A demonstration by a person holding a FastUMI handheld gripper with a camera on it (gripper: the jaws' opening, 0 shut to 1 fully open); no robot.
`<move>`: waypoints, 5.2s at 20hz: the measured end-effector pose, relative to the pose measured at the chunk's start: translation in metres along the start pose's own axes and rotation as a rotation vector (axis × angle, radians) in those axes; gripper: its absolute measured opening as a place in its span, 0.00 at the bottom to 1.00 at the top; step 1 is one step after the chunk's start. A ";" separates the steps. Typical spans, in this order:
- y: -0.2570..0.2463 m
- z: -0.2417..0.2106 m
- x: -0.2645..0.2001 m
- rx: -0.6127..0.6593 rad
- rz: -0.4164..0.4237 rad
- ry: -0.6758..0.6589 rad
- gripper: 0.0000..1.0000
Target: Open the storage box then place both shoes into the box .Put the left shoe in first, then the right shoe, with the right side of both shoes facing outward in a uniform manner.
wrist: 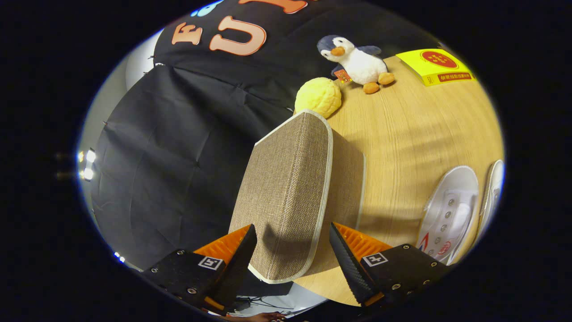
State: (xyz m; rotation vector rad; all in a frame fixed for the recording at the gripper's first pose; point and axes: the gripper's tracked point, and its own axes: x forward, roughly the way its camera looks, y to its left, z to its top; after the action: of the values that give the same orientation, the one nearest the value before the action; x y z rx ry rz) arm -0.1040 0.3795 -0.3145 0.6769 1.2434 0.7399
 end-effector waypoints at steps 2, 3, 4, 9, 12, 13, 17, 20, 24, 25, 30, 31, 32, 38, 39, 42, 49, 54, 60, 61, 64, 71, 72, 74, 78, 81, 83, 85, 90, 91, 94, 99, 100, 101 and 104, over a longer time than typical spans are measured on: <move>0.003 -0.006 0.008 0.059 0.051 0.029 0.97; 0.008 -0.007 0.009 0.097 0.079 0.033 0.97; 0.011 -0.005 0.009 0.131 0.100 0.034 0.97; 0.008 0.011 -0.019 0.208 0.133 -0.029 0.85; 0.023 0.034 -0.042 0.263 0.223 -0.081 0.70; 0.030 0.038 -0.047 0.277 0.244 -0.101 0.64; 0.036 0.047 -0.039 0.248 0.205 -0.125 0.33; 0.022 0.044 -0.023 0.208 0.108 -0.106 0.20; 0.010 0.042 -0.018 0.250 0.046 -0.092 0.11; 0.013 0.044 -0.020 0.258 0.039 -0.100 0.06; 0.071 0.065 -0.041 0.244 0.115 -0.105 0.01; 0.085 0.071 -0.044 0.235 0.139 -0.114 0.01; 0.101 0.077 -0.046 0.226 0.165 -0.121 0.01; 0.176 0.087 -0.027 0.077 0.182 -0.100 0.02; 0.187 0.087 -0.022 0.067 0.191 -0.091 0.03; 0.219 0.089 0.002 0.039 0.215 -0.066 0.03; 0.272 0.076 0.076 0.039 0.219 0.022 0.06; 0.276 0.061 0.107 0.025 0.228 0.061 0.16; 0.260 0.079 0.076 -0.038 0.206 -0.008 0.66; 0.250 0.085 0.071 -0.049 0.191 -0.026 0.68; 0.215 0.098 0.042 -0.069 0.142 -0.082 0.80; 0.100 0.112 -0.025 -0.167 -0.089 -0.198 0.91; 0.078 0.112 -0.035 -0.189 -0.140 -0.210 0.91; 0.037 0.106 -0.048 -0.228 -0.236 -0.214 0.91; -0.040 0.088 -0.077 -0.245 -0.368 -0.187 0.89; -0.091 0.060 -0.100 -0.210 -0.453 -0.146 0.78; -0.121 0.046 -0.110 -0.221 -0.518 -0.122 0.75; -0.146 0.027 -0.117 -0.250 -0.563 -0.081 0.74; -0.192 -0.013 -0.119 -0.298 -0.654 -0.005 0.53; -0.197 -0.019 -0.118 -0.301 -0.664 0.009 0.50; -0.218 -0.024 -0.119 -0.334 -0.721 0.025 0.47; -0.246 -0.013 -0.104 -0.327 -0.773 -0.033 0.36; -0.247 -0.009 -0.100 -0.307 -0.775 -0.055 0.32; -0.249 -0.009 -0.096 -0.283 -0.775 -0.077 0.29; -0.253 -0.010 -0.091 -0.171 -0.796 -0.139 0.16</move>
State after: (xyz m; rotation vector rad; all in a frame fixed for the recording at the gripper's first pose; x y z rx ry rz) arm -0.0963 0.1566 -0.4643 0.0570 1.1741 0.1276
